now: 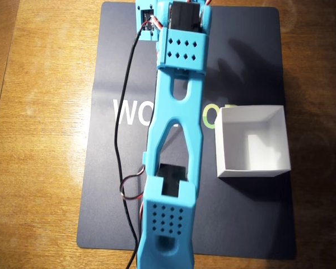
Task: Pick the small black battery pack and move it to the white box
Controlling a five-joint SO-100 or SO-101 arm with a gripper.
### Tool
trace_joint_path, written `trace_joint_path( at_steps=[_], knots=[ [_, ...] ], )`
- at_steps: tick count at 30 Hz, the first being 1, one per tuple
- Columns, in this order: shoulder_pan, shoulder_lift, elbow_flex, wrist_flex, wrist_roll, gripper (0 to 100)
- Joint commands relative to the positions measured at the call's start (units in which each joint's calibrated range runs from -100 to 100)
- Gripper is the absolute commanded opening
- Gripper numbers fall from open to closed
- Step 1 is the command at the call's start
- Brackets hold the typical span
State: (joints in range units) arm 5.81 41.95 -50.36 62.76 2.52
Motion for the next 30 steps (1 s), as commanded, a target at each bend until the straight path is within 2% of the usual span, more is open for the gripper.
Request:
trace_joint_path(
  at_steps=[1,10,18,30],
  knots=[
    [0.0,1.8,-4.8,0.2,-0.3,17],
    [0.0,7.7,-4.8,-0.7,-0.3,17],
    [0.2,10.6,-4.6,-8.9,0.2,17],
    [-3.1,12.1,-3.8,-9.3,1.1,17]
  ],
)
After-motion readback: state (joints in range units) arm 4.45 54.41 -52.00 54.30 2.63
